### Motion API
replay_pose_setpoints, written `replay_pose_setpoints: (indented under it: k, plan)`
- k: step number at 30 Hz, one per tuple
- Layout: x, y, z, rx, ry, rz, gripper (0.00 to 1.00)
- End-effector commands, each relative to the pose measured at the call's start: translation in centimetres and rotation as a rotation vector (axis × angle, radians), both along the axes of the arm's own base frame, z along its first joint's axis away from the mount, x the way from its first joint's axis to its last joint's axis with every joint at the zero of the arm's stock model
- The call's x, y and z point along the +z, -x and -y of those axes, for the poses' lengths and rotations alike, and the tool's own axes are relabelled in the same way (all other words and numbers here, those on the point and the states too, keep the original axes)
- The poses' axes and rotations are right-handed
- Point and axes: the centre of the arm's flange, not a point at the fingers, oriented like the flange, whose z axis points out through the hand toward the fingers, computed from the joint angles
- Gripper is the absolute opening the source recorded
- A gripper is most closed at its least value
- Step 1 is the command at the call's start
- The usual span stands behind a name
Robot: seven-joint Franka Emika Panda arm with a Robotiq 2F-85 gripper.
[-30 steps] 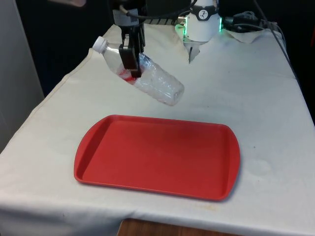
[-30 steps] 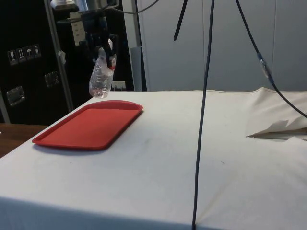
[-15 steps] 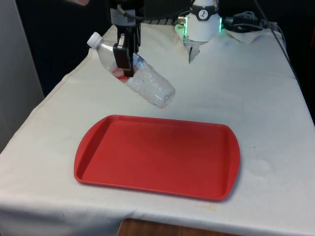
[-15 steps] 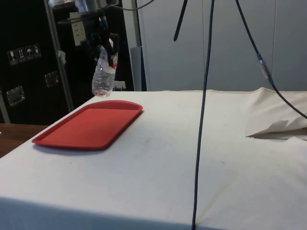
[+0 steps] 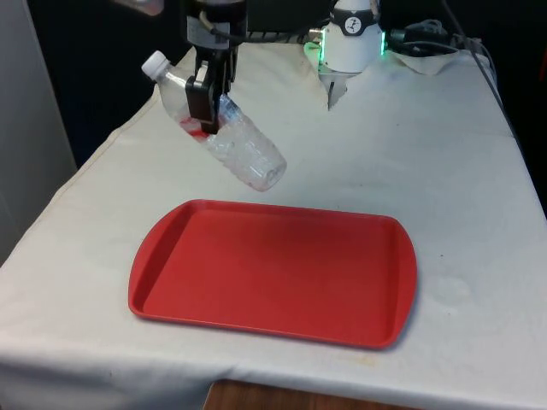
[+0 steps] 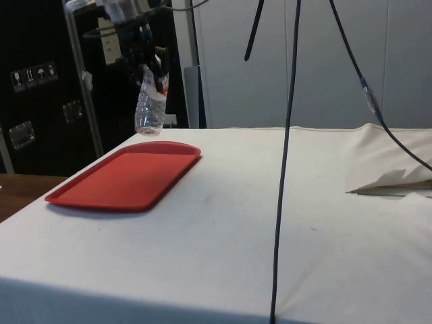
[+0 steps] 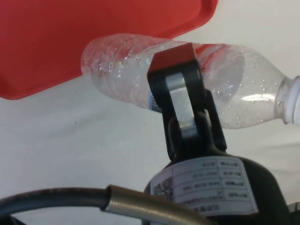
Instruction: Place the bottle upright on the tray.
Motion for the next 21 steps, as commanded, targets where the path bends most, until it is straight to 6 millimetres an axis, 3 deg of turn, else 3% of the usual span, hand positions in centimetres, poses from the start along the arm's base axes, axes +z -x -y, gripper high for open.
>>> replay_pose_setpoints:
  k: [1, 21]
  plan:
    - [0.04, -0.17, -0.28, -0.007, 0.013, 0.008, 0.34]
    - [0.09, -0.16, -0.64, -0.003, 0.077, -0.012, 0.34]
